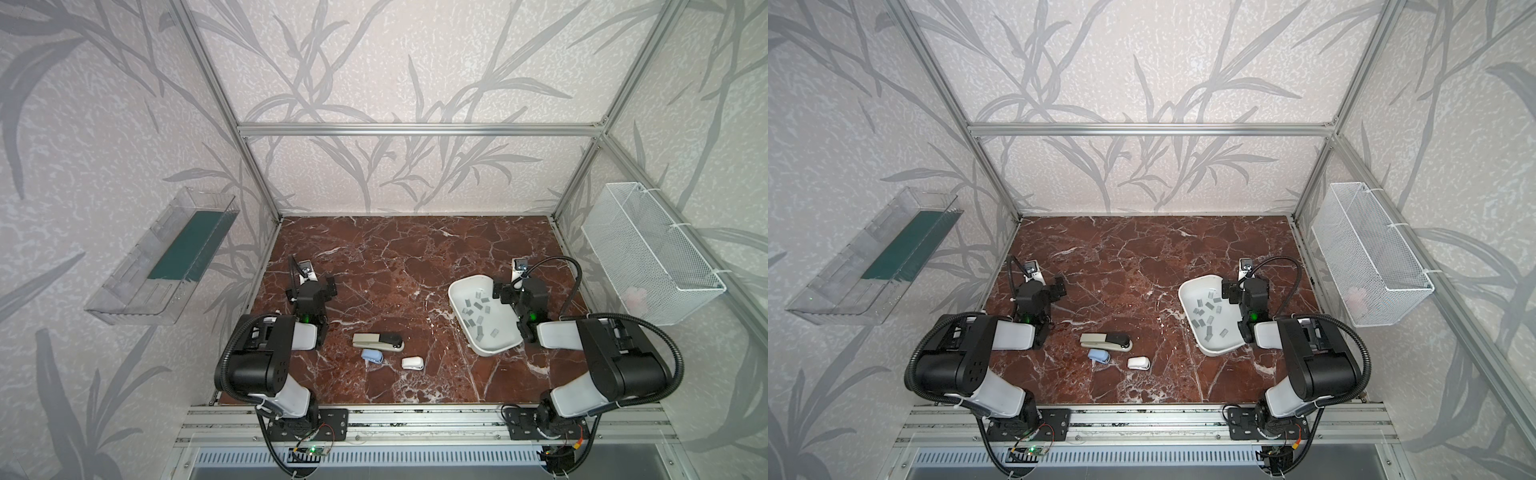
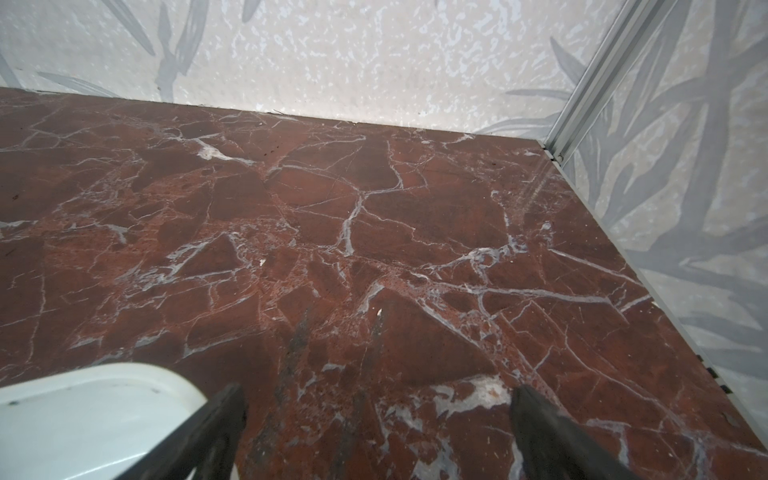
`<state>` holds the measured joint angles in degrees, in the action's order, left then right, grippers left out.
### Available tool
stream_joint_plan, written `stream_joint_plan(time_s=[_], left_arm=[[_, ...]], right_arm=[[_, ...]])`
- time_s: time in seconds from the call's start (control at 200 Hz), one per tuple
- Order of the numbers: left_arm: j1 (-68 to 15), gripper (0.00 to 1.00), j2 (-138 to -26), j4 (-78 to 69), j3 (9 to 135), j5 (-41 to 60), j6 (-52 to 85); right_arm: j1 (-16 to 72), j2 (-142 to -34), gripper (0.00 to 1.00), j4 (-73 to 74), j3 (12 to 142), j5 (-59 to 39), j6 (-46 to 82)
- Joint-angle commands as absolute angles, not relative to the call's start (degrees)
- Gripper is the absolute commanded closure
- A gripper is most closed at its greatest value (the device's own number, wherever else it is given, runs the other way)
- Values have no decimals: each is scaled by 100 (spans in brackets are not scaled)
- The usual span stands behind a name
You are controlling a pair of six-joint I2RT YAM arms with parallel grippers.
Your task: Load the staples into the stapler
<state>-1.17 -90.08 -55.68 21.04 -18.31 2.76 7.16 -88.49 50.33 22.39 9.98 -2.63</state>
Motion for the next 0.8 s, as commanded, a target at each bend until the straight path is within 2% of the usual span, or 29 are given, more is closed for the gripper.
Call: stream_joint_plan(time_s=[0.0,0.07,0.165,0.27,0.405,0.485,0.605,0.69,0.795], left_arm=[[-129,1,-8712,-5055,2308,-1735,212],[-196,1,-8279,-3822,2758,-1811,159],[-215,1,-7831,-2420,3310,-1683,181],[-246,1,-7247,-2779,3041,-1580,350],[-244,1,-6135,-2741,2758,-1003,1433],[-249,1,-5598,-1802,3056,-244,1996],[-235,1,-5217,-824,3658,824,2046],[-224,1,-5071,-364,3922,979,2165],[-142,1,-4836,-502,3588,261,2799]], right_arm=[[756,-8401,1,4204,2551,1101,-365],[749,-8031,1,2609,3118,1437,-179],[747,-7901,1,2432,3248,1490,-99],[747,-7492,1,2276,3278,1461,77],[743,-6482,1,-53,4073,1619,1462],[689,-5917,1,-236,4154,697,1782],[690,-5163,1,-153,4080,-650,2338],[735,-4751,1,130,3865,-1348,2703],[989,-4413,1,540,3586,-1755,2776]])
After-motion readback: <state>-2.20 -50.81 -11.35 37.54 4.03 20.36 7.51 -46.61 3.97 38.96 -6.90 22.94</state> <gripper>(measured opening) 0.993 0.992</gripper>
